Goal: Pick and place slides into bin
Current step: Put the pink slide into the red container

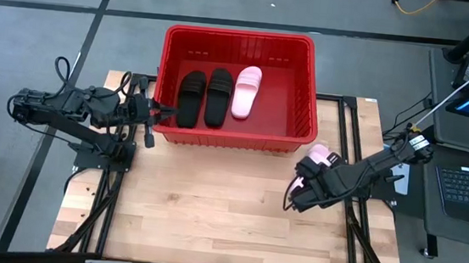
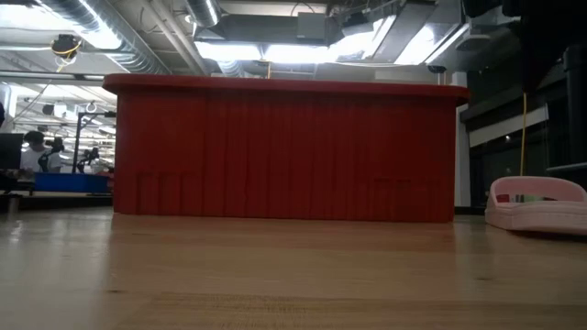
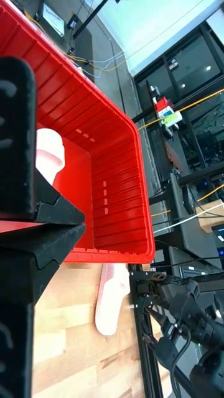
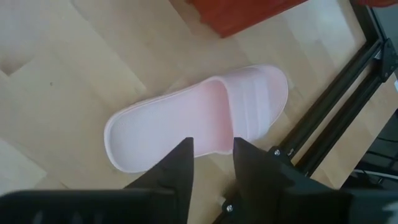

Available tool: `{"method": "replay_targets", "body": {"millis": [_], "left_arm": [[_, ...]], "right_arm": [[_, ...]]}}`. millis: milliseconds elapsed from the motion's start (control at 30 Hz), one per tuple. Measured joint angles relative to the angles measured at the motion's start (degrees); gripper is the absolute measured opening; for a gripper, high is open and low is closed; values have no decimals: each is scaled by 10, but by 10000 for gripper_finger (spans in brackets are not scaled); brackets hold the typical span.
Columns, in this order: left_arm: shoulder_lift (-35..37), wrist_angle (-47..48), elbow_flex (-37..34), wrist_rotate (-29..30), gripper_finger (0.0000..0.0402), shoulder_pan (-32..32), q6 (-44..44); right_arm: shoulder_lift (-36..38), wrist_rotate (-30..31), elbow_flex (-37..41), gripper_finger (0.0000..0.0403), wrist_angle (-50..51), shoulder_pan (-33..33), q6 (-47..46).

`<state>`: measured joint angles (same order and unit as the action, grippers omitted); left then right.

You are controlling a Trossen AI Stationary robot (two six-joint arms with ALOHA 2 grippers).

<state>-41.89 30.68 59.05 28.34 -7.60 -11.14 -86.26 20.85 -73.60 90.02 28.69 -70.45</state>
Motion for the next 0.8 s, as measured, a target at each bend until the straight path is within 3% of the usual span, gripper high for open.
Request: {"method": "replay_targets", "body": {"millis": [200,567,800], "left_arm": [[0,0,0,0,4,0,-16],[0,-16,0,3,5,0,9],[-1,-41,0,8,3,0,10]], "right_arm": [[0,-1,0,138,-2,-22,-1],[0,-11,1,141,-7,-42,-8],[0,-61,70,141,-68,-29,-29]]}}
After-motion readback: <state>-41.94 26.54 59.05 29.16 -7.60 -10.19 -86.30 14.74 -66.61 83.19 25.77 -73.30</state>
